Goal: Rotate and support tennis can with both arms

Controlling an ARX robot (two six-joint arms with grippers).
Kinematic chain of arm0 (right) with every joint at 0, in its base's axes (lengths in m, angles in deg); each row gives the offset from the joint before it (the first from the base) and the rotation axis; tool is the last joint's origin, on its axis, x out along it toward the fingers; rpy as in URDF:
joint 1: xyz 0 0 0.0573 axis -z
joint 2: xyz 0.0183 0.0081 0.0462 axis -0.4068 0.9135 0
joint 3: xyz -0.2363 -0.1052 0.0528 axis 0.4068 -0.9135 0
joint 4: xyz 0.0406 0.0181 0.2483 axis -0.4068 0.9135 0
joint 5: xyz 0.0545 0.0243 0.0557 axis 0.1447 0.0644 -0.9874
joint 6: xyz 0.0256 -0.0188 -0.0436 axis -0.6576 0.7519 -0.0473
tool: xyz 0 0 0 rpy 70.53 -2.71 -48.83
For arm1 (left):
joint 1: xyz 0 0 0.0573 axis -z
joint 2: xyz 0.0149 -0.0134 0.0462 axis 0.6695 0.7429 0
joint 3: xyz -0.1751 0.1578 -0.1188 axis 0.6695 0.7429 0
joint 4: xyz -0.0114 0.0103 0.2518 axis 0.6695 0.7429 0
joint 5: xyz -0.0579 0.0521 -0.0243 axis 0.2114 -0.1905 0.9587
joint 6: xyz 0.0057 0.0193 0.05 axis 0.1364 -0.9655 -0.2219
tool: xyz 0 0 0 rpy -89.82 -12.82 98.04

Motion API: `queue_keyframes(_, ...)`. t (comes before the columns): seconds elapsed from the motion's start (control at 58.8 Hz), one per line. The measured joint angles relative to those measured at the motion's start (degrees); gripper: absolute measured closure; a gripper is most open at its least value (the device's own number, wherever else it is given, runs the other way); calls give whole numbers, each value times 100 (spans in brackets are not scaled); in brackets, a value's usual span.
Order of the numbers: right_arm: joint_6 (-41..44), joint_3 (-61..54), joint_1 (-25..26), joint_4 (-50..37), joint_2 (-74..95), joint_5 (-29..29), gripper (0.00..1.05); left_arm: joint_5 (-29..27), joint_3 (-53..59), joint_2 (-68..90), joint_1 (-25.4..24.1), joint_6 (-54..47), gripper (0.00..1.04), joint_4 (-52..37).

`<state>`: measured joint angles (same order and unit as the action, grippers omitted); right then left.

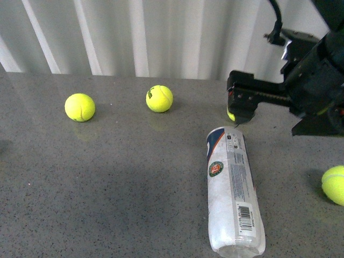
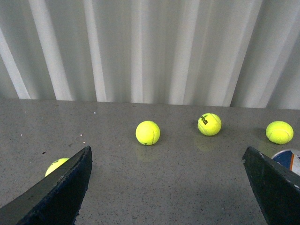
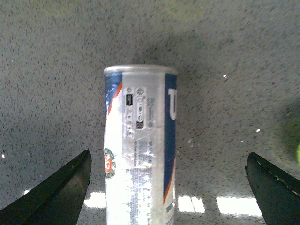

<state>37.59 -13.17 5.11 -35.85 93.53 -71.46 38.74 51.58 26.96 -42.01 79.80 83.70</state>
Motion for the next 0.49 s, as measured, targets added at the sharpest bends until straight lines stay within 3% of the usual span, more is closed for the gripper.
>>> queue_keyframes(0.493,-219,-55,-413,-404,916,-334,7,0,0,0,-2,0,7,0)
